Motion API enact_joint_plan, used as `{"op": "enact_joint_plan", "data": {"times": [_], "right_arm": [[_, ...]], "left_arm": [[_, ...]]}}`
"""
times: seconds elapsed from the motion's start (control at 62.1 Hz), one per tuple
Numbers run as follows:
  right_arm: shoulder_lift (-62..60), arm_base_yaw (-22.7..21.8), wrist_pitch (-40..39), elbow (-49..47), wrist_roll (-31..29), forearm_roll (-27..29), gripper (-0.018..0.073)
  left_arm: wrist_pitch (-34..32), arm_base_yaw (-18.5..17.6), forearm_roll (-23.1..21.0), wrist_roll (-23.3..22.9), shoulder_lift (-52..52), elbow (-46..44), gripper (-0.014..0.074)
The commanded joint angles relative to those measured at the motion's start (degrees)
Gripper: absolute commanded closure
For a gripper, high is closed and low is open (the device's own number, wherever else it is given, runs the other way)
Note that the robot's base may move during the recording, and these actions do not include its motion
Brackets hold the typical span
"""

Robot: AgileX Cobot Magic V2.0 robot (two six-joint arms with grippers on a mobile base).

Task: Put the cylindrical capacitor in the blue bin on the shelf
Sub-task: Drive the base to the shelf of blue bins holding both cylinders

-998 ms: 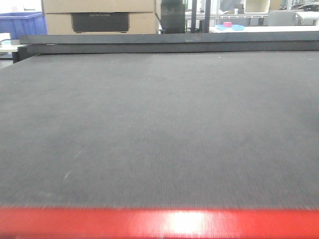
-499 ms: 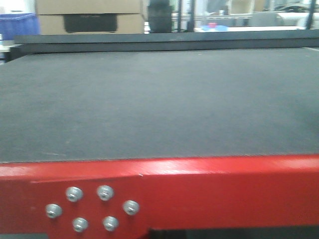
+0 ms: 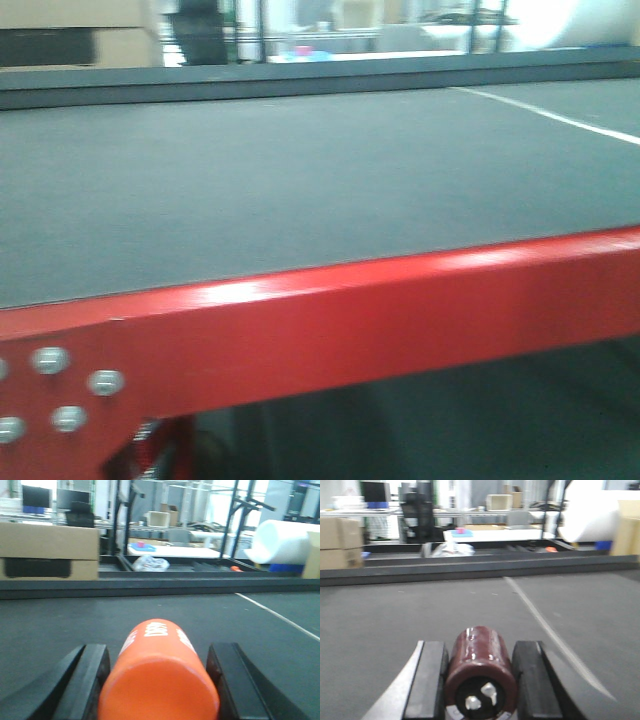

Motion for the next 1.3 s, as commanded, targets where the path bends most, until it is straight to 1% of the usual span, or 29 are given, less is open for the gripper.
{"op": "enact_joint_plan", "data": {"times": [0.0,1.288], "right_arm": [[-0.4,0.0,-1.4,0.2,-0.3,-0.5,0.0724],[-0.4,0.0,-1.4,0.2,-0.3,-0.5,0.0724]], "left_arm": [[-1.4,-0.3,-0.2,0.2,-0.3,0.1,0.0708],[-1.4,-0.3,-0.2,0.2,-0.3,0.1,0.0708]]}}
